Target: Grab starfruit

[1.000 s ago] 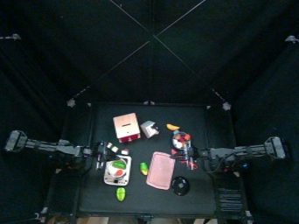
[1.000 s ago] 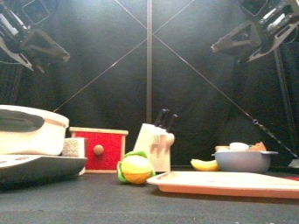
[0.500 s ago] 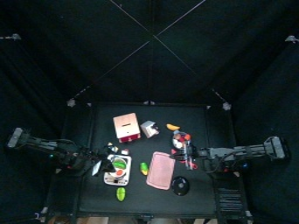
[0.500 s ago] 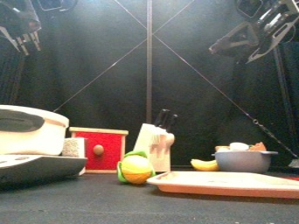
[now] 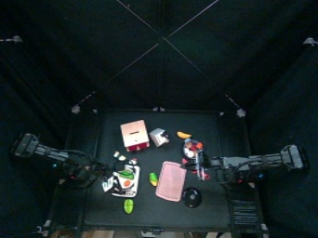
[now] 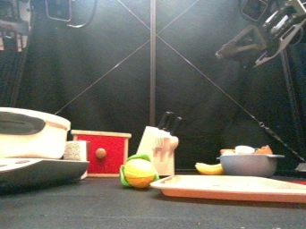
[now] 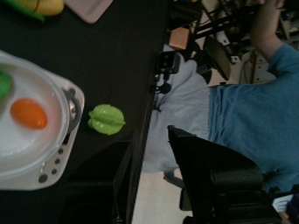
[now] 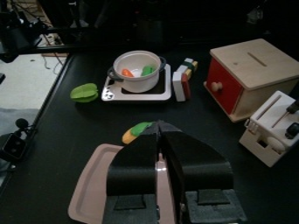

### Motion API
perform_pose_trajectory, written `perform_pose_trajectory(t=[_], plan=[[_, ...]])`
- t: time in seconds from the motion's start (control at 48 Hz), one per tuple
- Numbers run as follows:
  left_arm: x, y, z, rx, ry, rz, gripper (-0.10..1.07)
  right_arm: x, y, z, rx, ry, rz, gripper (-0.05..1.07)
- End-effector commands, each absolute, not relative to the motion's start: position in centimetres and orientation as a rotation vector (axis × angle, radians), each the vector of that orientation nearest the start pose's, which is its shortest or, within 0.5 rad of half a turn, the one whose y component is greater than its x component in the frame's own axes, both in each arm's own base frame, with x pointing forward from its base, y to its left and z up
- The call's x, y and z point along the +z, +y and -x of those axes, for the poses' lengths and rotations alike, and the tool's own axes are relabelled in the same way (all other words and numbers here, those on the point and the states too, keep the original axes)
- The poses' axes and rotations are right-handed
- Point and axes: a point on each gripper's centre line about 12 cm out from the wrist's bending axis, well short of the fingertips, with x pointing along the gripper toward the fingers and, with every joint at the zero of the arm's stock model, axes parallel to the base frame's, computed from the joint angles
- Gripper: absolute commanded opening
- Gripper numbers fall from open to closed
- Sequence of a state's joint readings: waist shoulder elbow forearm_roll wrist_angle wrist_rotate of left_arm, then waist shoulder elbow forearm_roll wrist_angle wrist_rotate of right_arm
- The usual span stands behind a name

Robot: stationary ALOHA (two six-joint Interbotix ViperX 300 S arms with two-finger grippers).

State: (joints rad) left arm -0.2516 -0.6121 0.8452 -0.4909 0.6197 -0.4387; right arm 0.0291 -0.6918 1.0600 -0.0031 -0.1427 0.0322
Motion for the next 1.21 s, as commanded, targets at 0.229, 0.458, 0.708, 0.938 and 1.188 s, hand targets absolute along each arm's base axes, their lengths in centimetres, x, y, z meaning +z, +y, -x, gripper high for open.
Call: perform_pose_trajectory(t=[0.229,0.458,0.708,0.938,1.188], plan=[[25.1,-10.5,-23.8,0.153,1.125,0.834,0.74,26.9,1.2,-25.1,0.044,0.206,-0.033,0.04],[23.7,-14.8,-25.5,0.287,1.165,0.860,0.74,27.0,1.2,-25.1,0.046,0.205,-0.027,0.04],[21.6,-17.5,-27.9,0.402,1.267,0.771,0.75,27.1,1.2,-25.2,0.043,0.205,-0.043,0.04],[19.1,-18.6,-28.1,0.530,1.381,0.683,0.78,27.1,1.7,-25.2,0.052,0.208,-0.088,0.04],[17.0,-20.9,-29.0,0.582,1.385,0.755,0.97,27.0,2.6,-25.2,0.085,0.212,-0.095,0.04]])
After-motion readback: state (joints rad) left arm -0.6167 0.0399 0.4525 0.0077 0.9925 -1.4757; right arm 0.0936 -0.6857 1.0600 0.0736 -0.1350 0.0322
